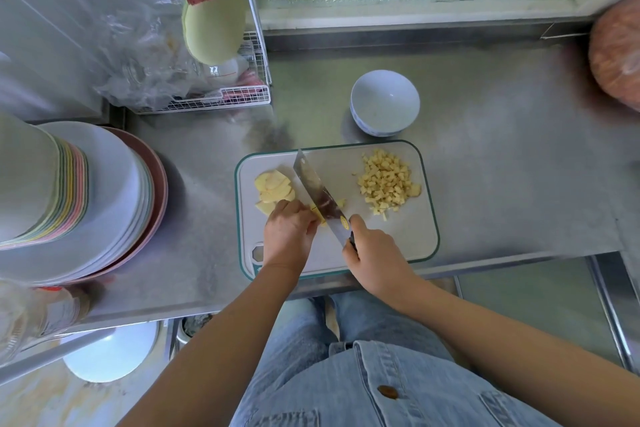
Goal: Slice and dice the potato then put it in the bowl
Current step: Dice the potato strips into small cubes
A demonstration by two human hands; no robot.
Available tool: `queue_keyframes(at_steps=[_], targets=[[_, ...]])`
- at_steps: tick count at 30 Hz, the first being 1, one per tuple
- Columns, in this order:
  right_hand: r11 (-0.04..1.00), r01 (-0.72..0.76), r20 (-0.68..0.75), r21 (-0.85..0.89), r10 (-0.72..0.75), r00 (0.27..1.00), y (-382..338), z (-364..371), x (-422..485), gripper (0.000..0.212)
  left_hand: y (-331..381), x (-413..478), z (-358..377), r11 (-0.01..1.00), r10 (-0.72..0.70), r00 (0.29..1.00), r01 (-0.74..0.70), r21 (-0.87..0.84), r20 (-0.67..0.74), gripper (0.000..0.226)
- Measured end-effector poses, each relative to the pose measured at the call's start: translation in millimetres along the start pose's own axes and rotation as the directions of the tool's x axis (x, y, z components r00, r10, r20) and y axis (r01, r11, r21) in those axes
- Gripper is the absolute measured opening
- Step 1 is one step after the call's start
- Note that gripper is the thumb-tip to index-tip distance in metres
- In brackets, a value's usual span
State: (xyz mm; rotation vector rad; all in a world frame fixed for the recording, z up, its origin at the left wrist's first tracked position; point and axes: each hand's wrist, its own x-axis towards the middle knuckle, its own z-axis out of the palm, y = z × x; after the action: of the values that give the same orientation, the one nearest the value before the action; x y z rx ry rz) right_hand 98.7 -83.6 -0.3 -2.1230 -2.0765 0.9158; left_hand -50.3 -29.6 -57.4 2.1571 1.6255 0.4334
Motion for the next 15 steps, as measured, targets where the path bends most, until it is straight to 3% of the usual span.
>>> queue_keyframes(at_steps=[15], targets=[[0.995,-0.090,-0.015,0.033,0.090,0.996,-2.9,22.5,0.9,0.020,-0.1,1.2,1.6,1.000,0.021,1.000,-0.021,0.009,0.013,0.014]])
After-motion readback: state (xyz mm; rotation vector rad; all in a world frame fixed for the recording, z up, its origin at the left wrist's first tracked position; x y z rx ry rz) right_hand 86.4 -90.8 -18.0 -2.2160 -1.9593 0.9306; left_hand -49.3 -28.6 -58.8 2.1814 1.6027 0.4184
